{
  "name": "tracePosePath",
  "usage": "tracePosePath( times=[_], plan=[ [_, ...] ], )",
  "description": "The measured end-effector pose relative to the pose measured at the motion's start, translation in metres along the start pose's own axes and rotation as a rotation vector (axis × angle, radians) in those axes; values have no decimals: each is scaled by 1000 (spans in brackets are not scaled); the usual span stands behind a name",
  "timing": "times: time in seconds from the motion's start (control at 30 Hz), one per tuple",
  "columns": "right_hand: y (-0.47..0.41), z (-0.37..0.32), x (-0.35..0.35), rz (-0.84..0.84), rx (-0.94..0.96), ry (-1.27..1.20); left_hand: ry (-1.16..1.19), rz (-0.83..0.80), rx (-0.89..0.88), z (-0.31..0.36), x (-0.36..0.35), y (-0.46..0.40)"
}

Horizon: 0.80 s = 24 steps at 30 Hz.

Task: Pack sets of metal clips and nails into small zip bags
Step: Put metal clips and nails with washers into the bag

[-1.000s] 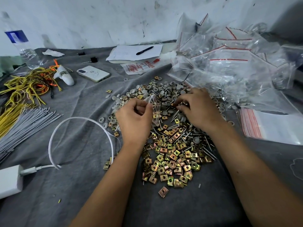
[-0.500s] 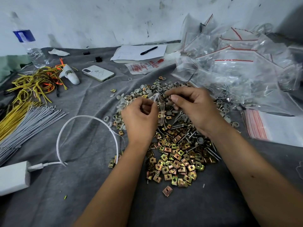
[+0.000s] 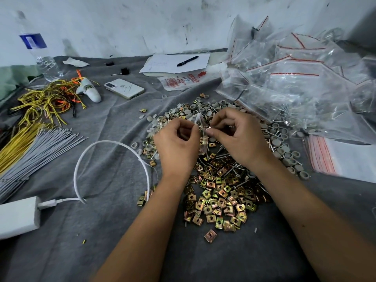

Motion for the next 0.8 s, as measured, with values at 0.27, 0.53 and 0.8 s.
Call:
tracePosePath(
  times=[0.27, 0.53, 0.8],
  plan=[
    [2, -22, -7, -20, 209, 230, 13, -26, 5, -2, -3, -1],
    [4, -23, -19, -119, 257, 363, 81, -10, 61, -12, -3, -1],
    [-1, -13, 0, 12, 137, 288, 144, 51, 100, -19, 2, -1]
  ],
)
Point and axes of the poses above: each hand's wrist, its own y-axis away from the middle knuckle, its own x-axis out of the back of the hand, z = x × y, the point moved 10 cm from there along -y, towards the middle knuckle, and after that the axes turned 7 degrees about -y, right-handed, at the moved point
